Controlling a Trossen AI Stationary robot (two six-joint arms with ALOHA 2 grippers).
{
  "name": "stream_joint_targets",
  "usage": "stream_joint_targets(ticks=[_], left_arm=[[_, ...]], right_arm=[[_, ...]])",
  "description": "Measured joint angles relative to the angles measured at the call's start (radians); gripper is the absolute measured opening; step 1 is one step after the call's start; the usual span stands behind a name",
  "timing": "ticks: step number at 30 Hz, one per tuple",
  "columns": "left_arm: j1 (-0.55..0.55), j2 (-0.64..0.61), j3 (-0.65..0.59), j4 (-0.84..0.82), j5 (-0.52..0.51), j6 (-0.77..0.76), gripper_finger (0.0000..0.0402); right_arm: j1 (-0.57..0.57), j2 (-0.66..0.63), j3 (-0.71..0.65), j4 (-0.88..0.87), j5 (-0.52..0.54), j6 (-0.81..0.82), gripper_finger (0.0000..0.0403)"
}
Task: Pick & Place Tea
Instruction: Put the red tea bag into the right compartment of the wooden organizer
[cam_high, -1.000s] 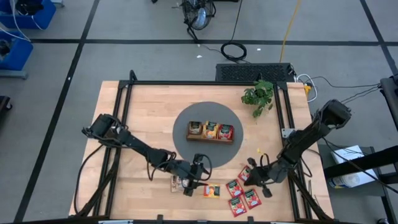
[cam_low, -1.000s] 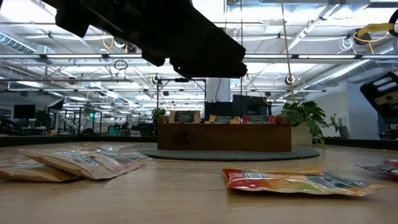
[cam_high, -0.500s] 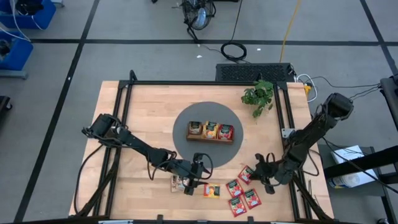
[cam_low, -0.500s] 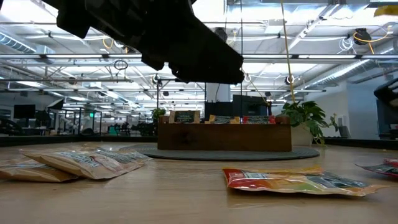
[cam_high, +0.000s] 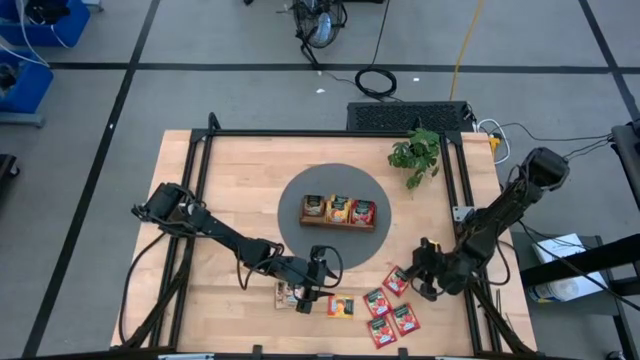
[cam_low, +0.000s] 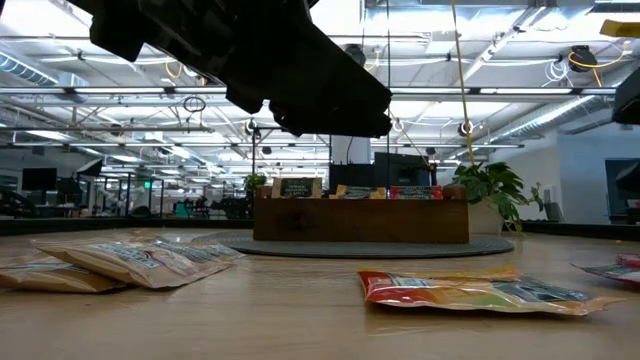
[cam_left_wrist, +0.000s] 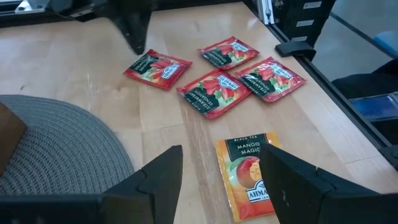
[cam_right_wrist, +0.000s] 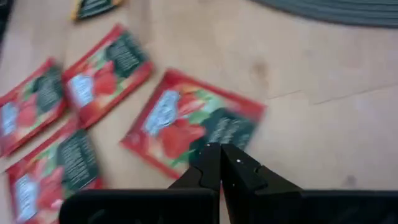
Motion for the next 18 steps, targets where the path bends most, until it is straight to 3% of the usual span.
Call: stream_joint_targets(ticks=[10, 15, 18], left_arm=[[0.000, 0.000, 0.000, -0.001, 0.000, -0.018, 0.0214], [0.000, 0.000, 0.000, -0.004, 0.000, -0.017, 0.0214], [0.000, 0.000, 0.000, -0.011, 0.000, -0.017, 0.0214]], right_arm=[[-0.163, 0.099, 0.002, 0.011, 0.043, -0.022, 0.0000], [-0.207, 0.100, 0.020, 0.031, 0.133, -0.166, 0.0000], [-0.201, 0.078, 0.059, 0.036, 0.128, -0.243, 0.0000]])
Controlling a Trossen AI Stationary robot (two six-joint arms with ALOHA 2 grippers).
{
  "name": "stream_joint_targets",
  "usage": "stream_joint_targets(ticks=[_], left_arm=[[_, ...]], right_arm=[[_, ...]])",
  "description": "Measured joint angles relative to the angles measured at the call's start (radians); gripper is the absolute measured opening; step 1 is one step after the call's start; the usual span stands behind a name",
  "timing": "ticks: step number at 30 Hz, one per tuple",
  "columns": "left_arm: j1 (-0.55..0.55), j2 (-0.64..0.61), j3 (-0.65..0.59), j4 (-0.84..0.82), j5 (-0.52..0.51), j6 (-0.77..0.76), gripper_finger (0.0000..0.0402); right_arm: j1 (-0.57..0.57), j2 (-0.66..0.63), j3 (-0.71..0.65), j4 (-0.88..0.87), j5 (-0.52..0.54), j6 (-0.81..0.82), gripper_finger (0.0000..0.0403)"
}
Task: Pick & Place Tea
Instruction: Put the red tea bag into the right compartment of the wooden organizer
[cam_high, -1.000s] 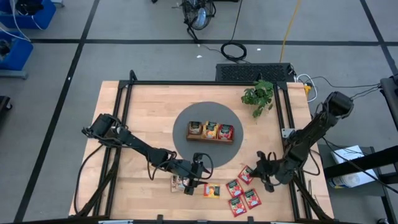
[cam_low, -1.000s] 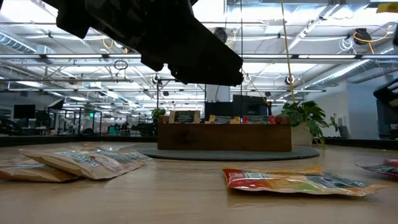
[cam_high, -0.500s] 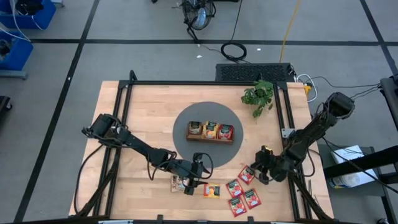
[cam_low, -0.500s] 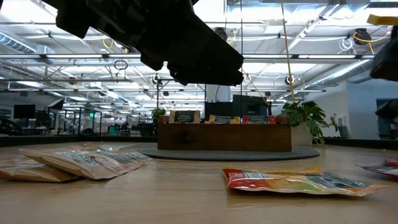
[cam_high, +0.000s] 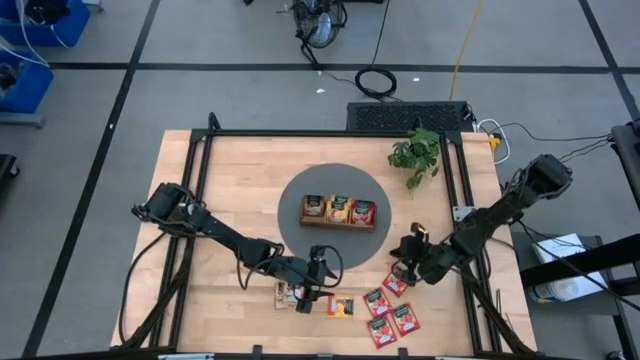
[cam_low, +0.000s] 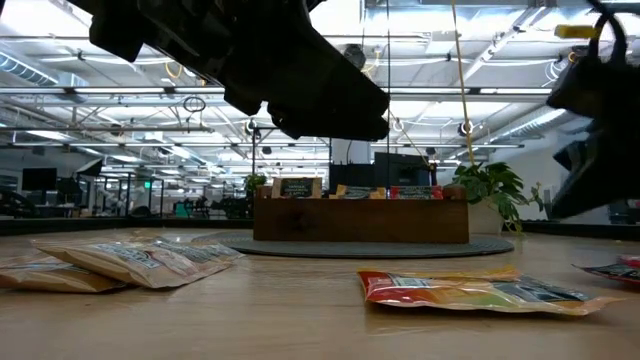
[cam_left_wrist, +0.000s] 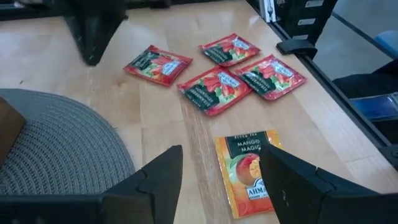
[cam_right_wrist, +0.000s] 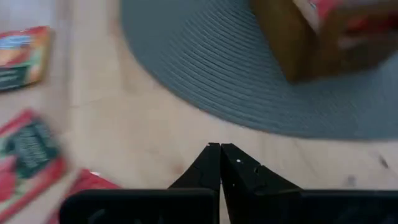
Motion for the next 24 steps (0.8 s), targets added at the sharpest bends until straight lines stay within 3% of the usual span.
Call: stream_joint_targets(ticks=[7, 16, 24], left_arm=[[0.000, 0.000, 0.000, -0.022, 0.000, -0.004, 0.0214], [0.000, 0.000, 0.000, -0.016, 0.000, -0.007, 0.0214], [0.000, 0.000, 0.000, -0.014, 0.018, -0.028, 0.0214]], right_arm=[[0.074, 0.002, 0.064, -0.010, -0.256, 0.048, 0.0000], [0.171, 0.002, 0.069, -0.095, -0.318, 0.260, 0.0000], [0.139, 0.003, 0.069, -0.253, -0.269, 0.332, 0.0000]])
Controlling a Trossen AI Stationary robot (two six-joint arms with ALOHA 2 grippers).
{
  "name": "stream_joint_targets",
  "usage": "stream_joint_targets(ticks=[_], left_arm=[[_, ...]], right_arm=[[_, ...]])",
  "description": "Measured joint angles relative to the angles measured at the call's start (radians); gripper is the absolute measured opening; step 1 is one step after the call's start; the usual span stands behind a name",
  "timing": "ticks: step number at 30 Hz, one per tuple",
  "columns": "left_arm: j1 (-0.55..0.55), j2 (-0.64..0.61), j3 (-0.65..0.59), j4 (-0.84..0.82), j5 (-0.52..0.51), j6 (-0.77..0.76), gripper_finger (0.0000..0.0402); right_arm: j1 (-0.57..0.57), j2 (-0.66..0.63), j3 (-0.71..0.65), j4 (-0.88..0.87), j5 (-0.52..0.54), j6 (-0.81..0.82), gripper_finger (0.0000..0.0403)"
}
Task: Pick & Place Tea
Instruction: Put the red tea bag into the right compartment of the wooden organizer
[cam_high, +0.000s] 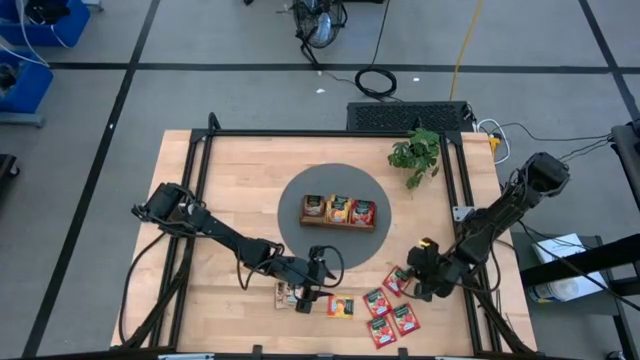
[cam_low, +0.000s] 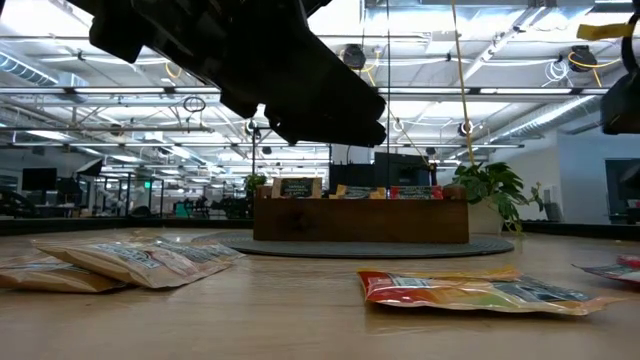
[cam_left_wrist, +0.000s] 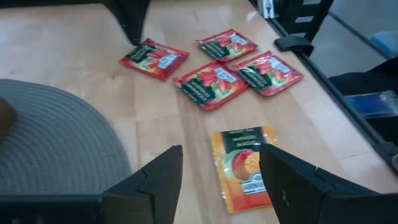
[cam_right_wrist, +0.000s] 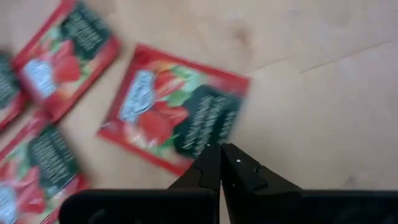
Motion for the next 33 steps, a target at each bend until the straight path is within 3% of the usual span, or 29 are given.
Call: stream_joint_targets(ticks=[13, 21, 27, 33], left_arm=[[-0.001, 0.000, 0.000, 0.000, 0.018, -0.018, 0.0214], [-0.001, 0.000, 0.000, -0.006, 0.018, -0.002, 0.0214], [-0.001, 0.000, 0.000, -0.021, 0.017, -0.002, 0.0214], [0.007, 0.000, 0.000, 0.009, -0.023, -0.015, 0.0214]], right_arm=[[-0.146, 0.103, -0.062, 0.273, 0.025, -0.197, 0.0000], [-0.179, 0.042, -0.026, 0.238, 0.086, -0.324, 0.0000], [-0.154, 0.048, 0.052, 0.244, -0.069, -0.341, 0.0000], [-0.126, 0.124, 0.056, 0.242, -0.199, -0.237, 0.0000]])
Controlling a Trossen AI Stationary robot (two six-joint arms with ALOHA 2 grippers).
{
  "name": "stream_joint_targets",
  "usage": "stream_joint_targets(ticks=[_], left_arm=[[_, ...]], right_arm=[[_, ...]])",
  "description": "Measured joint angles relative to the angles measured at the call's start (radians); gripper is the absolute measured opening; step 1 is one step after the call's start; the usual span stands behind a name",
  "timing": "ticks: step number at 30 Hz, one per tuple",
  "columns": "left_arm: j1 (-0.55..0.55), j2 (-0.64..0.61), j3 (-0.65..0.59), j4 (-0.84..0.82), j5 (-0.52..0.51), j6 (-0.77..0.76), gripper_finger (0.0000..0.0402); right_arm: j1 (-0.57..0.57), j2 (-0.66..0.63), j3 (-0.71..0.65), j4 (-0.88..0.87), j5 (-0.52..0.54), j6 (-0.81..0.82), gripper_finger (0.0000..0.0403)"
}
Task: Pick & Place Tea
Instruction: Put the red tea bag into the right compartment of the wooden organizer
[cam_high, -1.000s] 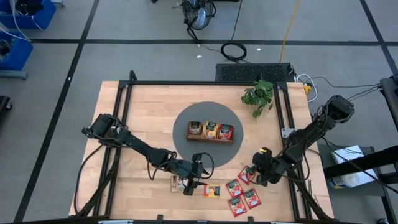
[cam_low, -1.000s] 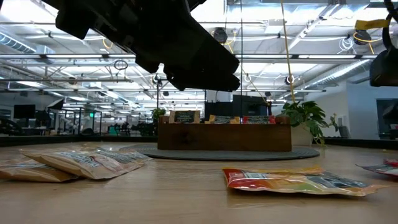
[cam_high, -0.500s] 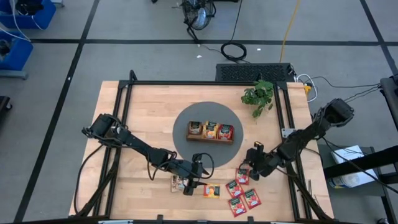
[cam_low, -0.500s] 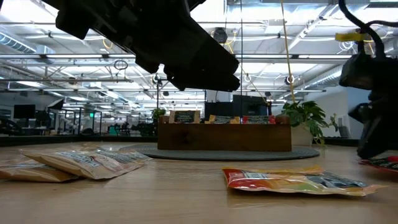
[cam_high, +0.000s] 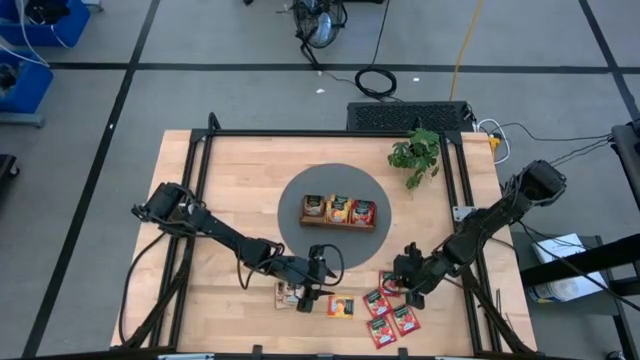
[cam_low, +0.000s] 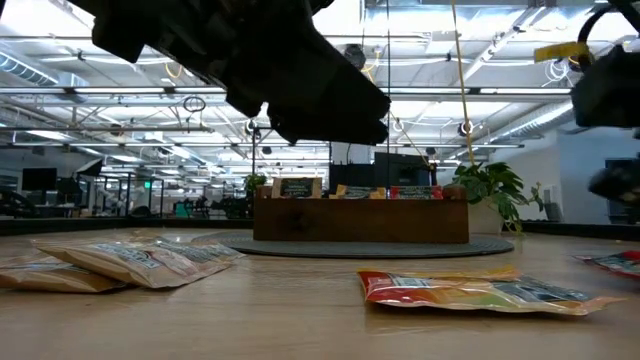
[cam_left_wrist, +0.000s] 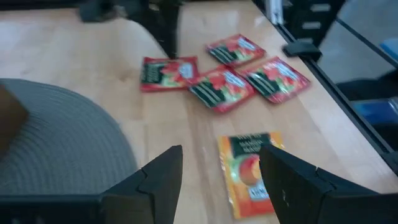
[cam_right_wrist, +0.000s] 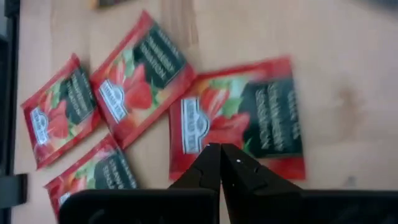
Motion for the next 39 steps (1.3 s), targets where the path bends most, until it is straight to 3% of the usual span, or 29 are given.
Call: stream_joint_targets(ticks=[3, 8, 22, 27, 32, 39], left_arm=[[0.008, 0.000, 0.000, 0.005, -0.012, -0.007, 0.0214], [0.012, 0.000, 0.000, 0.006, -0.012, -0.010, 0.0214], [0.012, 0.000, 0.000, 0.008, -0.011, -0.011, 0.0214], [0.012, 0.000, 0.000, 0.005, -0.011, -0.012, 0.0214], [0.012, 0.001, 0.000, 0.018, -0.010, -0.005, 0.0214], [0.029, 0.164, 0.054, 0.199, 0.033, 0.091, 0.0214]], right_arm=[[0.004, 0.042, 0.002, 0.017, -0.049, 0.037, 0.0000], [-0.022, 0.100, 0.006, 0.035, -0.011, 0.038, 0.0000], [-0.123, 0.146, -0.002, 0.162, 0.261, -0.078, 0.0000], [-0.134, 0.146, -0.007, 0.175, 0.257, -0.080, 0.0000], [-0.117, 0.159, -0.005, 0.202, 0.187, -0.070, 0.0000], [-0.096, 0.144, -0.009, 0.282, 0.175, -0.150, 0.0000]])
